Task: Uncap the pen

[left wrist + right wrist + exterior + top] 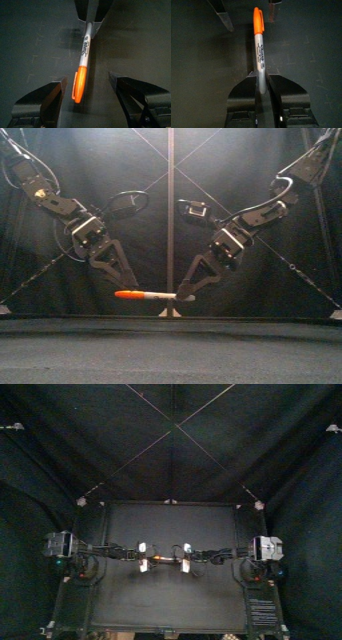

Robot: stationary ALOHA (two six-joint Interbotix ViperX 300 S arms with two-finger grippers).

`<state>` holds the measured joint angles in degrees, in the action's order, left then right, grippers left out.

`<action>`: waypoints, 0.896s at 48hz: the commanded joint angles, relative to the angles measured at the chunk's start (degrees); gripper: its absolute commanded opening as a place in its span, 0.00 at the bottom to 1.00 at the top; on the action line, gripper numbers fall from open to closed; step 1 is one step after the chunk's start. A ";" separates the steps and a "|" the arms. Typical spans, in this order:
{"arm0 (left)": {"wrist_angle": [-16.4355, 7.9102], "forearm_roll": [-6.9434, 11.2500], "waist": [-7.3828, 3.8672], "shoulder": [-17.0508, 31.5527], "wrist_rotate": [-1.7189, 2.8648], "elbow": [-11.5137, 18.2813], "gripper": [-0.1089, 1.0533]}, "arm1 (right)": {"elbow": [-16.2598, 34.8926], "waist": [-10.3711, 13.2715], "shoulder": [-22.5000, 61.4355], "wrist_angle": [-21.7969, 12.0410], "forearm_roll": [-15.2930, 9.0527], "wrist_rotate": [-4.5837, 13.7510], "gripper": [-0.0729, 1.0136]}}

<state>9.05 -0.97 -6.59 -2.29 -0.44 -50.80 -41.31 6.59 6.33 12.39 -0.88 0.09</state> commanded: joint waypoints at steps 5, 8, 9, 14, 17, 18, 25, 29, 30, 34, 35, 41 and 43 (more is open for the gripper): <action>0.00 -2.20 0.09 -0.26 0.09 1.49 0.70 | 1.14 -0.18 -2.11 0.18 0.00 0.00 0.50; -0.44 -2.64 0.00 -0.26 0.09 1.49 0.59 | 1.14 -0.26 -2.20 0.18 0.00 0.00 0.50; -0.70 -2.72 -0.09 -0.26 0.18 1.41 0.56 | 1.14 -0.18 -2.29 0.18 0.09 -0.09 0.50; -1.32 -2.81 -0.44 -0.35 0.09 1.32 0.46 | 0.35 -0.18 -3.43 0.18 0.09 -0.09 0.50; -2.02 -2.90 -0.53 -0.70 0.09 1.05 0.46 | -0.97 0.00 -4.57 0.18 0.00 0.26 0.50; -2.29 -2.81 -0.53 -0.79 0.09 1.05 0.46 | -1.49 0.09 -5.01 0.18 0.09 0.35 0.50; -4.31 -2.99 -0.79 -2.02 0.09 -0.18 0.47 | -5.01 0.26 -8.09 0.18 0.62 0.53 0.50; -4.75 -2.99 -1.05 -3.43 0.18 -1.49 0.47 | -7.03 0.79 -9.76 0.26 1.05 0.53 0.50; -4.75 -2.99 -1.05 -3.87 0.18 -1.85 0.47 | -7.38 0.79 -10.02 0.18 1.05 0.53 0.50; -4.66 -2.99 -1.05 -5.45 0.26 -3.25 0.47 | -8.96 1.14 -11.51 0.18 1.14 0.53 0.50; -4.57 -3.08 -1.05 -5.80 0.18 -3.43 0.47 | -9.32 1.32 -11.95 0.18 1.14 0.53 0.50; -4.39 -2.99 -1.05 -8.09 0.26 -5.27 0.47 | -11.60 1.76 -13.80 0.97 1.05 0.53 0.50; -4.48 -2.90 -1.05 -8.96 0.26 -5.89 0.47 | -12.22 1.76 -14.24 1.49 1.05 0.53 0.50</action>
<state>4.13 -3.87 -7.56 -9.40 -0.26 -56.60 -53.35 8.00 -5.80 12.74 0.09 0.70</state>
